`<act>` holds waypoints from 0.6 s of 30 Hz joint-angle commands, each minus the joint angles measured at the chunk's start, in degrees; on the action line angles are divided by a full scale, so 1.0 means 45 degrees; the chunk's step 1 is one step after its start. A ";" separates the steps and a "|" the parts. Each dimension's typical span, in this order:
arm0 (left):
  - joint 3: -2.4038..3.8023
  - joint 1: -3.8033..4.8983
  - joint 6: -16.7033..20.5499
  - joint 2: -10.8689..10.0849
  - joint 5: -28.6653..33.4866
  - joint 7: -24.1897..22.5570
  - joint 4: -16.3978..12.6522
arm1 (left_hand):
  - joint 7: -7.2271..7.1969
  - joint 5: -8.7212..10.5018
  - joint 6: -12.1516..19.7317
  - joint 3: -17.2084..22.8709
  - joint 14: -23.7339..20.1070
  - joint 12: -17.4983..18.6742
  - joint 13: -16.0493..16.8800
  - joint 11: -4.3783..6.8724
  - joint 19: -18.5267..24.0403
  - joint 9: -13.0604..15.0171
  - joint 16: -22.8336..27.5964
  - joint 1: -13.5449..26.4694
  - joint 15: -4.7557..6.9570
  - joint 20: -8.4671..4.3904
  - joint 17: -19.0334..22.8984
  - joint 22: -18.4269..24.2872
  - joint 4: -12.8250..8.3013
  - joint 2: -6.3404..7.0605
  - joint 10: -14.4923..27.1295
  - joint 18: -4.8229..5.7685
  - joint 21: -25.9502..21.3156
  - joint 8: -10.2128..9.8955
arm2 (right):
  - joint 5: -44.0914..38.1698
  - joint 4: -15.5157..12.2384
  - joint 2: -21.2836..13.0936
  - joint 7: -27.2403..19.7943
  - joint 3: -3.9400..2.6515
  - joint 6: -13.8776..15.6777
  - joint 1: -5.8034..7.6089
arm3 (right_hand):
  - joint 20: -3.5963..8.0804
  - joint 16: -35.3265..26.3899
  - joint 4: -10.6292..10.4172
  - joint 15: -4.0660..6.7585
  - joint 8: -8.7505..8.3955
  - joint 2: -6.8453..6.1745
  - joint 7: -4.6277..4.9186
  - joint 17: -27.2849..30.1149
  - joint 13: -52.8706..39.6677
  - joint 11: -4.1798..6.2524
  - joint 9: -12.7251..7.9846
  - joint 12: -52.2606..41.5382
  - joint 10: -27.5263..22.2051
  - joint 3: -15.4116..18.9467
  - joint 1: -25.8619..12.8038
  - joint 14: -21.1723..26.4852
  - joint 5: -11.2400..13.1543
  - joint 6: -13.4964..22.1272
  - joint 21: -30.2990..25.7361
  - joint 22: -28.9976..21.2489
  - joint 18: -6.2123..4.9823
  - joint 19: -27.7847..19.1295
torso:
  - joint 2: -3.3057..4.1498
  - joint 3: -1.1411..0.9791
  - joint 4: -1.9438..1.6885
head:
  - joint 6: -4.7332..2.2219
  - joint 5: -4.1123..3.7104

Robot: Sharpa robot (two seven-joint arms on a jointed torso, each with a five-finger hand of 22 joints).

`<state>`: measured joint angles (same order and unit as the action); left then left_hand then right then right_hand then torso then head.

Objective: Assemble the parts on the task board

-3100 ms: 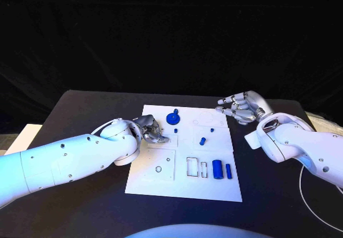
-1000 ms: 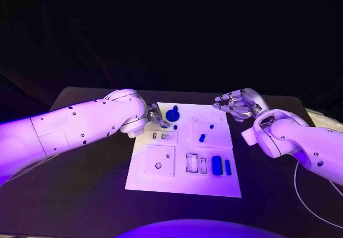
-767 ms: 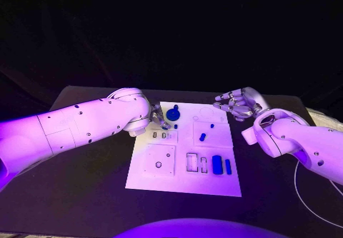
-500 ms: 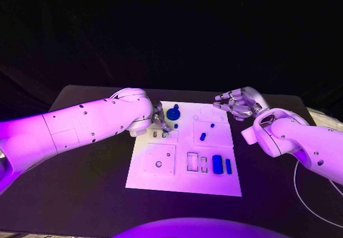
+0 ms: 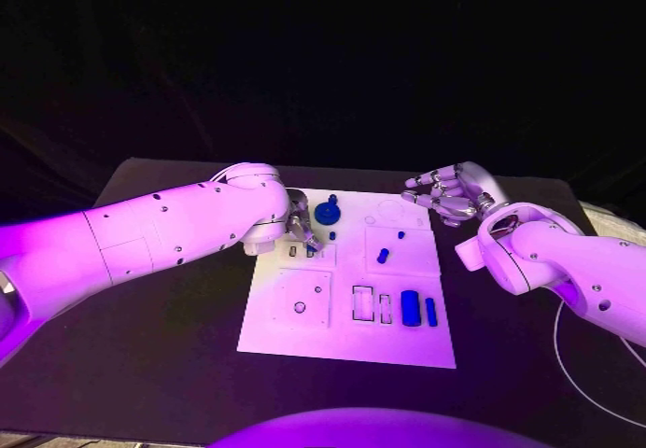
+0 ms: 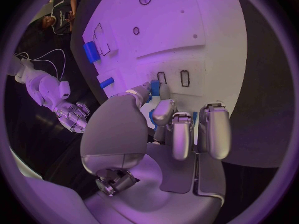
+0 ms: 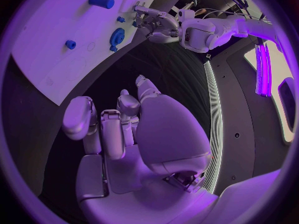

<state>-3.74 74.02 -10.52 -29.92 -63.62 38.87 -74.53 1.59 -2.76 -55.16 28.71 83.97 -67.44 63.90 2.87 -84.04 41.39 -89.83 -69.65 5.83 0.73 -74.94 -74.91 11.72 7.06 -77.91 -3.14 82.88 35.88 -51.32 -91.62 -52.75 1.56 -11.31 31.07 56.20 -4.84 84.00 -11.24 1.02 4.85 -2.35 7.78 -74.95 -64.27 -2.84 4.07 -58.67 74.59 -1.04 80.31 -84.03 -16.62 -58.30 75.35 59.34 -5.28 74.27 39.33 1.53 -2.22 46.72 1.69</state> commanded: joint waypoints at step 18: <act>-0.0031 -0.0033 -0.0680 -0.0129 -0.0422 0.0120 -0.0083 | -0.0249 0.0015 -0.0351 0.0344 0.1341 -0.0090 0.0063 0.0077 -0.0187 0.0051 -0.0039 -0.0008 0.0060 -0.0080 -0.3347 -0.1203 -0.0668 -0.0273 -0.0143 0.0152 -0.0016 0.0151 | -0.0002 -0.0002 -0.0011 -0.0075 0.0000 -0.0144 -0.0010 | 0.0027 -0.0072 -0.0069 0.0095 0.0004 0.0049 0.0006 -0.1199 0.0023 0.0021 -0.0014 0.0081 -0.0106 -0.0012 -0.0040 -0.0832 -0.0082 -0.0059 -0.0084 -0.0036 -0.0194 -0.0081 | 0.0008 0.0007 0.0000 | 0.0055 -0.0006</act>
<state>-3.80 73.97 -11.72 -30.46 -64.55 38.89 -74.84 1.59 -2.54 -55.16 28.23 83.97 -67.68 64.14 3.07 -84.04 41.51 -89.83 -69.35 5.83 0.73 -74.93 -74.91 11.10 6.77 -78.12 -3.15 82.88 36.24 -51.24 -91.61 -52.81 1.54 -11.31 31.07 56.20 -4.84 84.00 -11.23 1.02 4.85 -2.35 7.78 -74.93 -64.22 -2.84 4.07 -58.67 74.59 -1.04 80.31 -84.03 -16.62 -58.30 75.35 59.23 -5.28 74.27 39.37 1.55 -2.22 46.96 1.65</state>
